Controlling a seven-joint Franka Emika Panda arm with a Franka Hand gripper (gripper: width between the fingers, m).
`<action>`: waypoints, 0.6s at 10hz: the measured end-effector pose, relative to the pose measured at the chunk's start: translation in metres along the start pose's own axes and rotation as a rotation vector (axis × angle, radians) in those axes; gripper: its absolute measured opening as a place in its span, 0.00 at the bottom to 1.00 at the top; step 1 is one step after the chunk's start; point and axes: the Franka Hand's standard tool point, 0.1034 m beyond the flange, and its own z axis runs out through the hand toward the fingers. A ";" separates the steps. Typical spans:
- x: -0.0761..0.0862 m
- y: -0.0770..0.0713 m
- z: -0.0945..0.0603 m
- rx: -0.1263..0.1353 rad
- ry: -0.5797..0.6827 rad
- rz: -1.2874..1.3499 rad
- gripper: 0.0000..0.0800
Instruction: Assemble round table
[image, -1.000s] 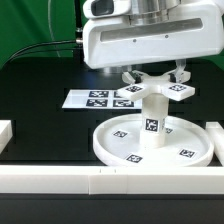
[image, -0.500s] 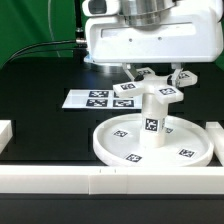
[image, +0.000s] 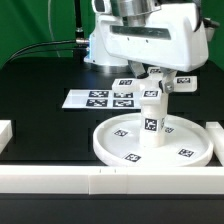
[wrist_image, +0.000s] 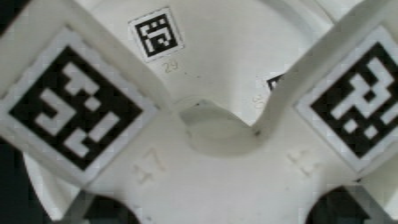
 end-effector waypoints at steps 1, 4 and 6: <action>0.000 -0.001 0.000 0.007 0.002 0.122 0.56; 0.000 -0.002 -0.001 0.010 0.010 0.284 0.56; 0.000 -0.002 0.000 0.010 0.010 0.289 0.68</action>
Offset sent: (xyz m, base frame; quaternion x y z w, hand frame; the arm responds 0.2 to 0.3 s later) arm -0.0049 0.0066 -0.0002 -0.0060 0.0083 0.2032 0.9791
